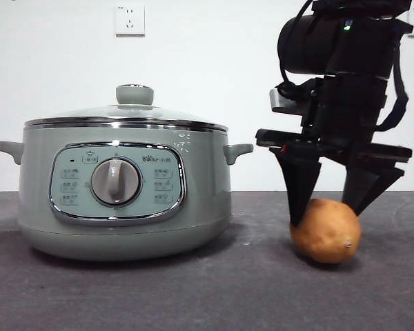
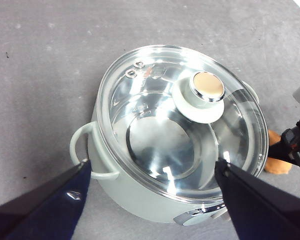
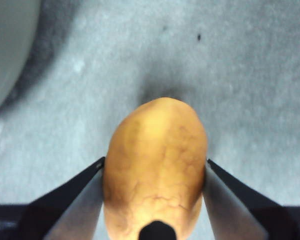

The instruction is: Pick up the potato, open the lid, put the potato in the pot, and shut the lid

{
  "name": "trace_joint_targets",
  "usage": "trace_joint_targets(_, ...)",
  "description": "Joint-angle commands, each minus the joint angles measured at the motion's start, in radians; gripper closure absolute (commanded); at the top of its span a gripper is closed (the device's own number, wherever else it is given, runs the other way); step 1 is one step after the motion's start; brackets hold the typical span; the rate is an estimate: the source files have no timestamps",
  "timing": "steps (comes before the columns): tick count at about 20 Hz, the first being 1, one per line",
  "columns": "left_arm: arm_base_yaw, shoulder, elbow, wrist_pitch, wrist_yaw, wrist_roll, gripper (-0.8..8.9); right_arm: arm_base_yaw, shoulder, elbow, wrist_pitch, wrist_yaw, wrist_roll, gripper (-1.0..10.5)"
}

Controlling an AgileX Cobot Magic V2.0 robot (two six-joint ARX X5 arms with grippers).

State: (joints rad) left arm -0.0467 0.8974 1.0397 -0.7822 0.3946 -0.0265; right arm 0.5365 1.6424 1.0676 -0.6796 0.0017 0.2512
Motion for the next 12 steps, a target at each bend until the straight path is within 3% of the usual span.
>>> trace_joint_targets(1, -0.017, 0.001, 0.003, 0.013, 0.005, -0.003, 4.04, 0.001, -0.056, 0.002, -0.036, -0.002, 0.01, 9.6)
trace_joint_targets(7, -0.143, 0.076, 0.003, 0.175, 0.001, -0.062, 4.04, 0.001, -0.243, 0.002, -0.153, 0.0, 0.009, 9.6)
trace_joint_targets(12, -0.279, 0.208, 0.003, 0.346, -0.109, -0.087, 4.05, 0.001, -0.351, 0.002, -0.235, 0.001, 0.01, 9.6)
